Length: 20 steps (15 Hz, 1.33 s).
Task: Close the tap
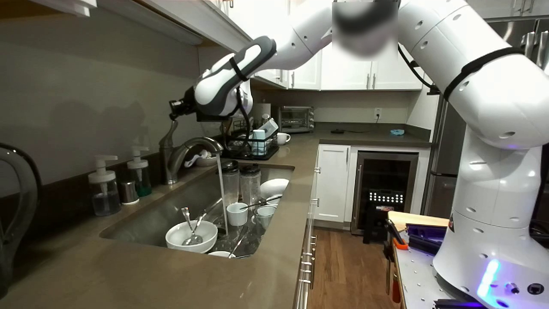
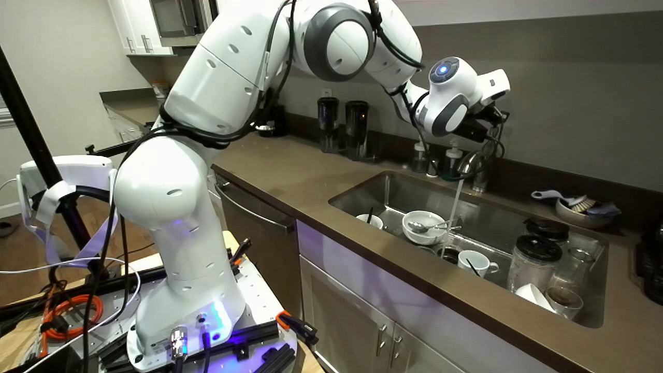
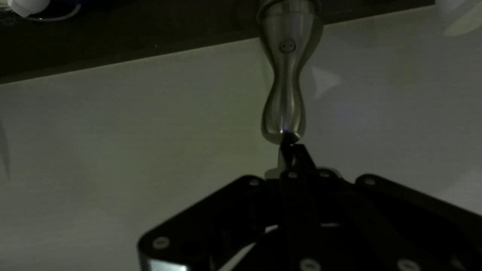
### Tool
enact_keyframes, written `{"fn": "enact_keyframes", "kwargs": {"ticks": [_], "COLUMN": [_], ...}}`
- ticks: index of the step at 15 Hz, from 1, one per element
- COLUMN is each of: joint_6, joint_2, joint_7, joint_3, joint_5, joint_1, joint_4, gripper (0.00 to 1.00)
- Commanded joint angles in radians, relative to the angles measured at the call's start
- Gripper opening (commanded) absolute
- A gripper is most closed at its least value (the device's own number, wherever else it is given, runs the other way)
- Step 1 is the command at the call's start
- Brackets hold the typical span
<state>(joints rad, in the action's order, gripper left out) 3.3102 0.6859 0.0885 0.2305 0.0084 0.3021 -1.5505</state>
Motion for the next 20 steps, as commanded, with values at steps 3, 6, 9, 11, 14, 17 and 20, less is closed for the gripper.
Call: {"fn": "enact_keyframes", "kwargs": {"ticks": [3, 6, 9, 11, 14, 17, 20], "joint_6": [-0.018, -0.011, -0.005, 0.001, 0.016, 0.054, 0.134], "joint_2": [-0.019, -0.024, -0.029, -0.029, -0.025, -0.023, -0.027], "joint_7": [-0.011, -0.012, -0.015, -0.021, -0.028, -0.034, -0.032], "joint_3": [0.011, 0.013, 0.012, 0.015, 0.016, 0.001, -0.017], "joint_5": [0.009, 0.009, 0.01, 0.009, 0.008, 0.013, 0.016], "joint_1": [0.025, 0.03, 0.034, 0.036, 0.037, 0.024, 0.002], "joint_4": [-0.089, -0.107, -0.125, -0.133, -0.141, -0.15, -0.162], "gripper": [0.03, 0.03, 0.03, 0.03, 0.03, 0.03, 0.03]}}
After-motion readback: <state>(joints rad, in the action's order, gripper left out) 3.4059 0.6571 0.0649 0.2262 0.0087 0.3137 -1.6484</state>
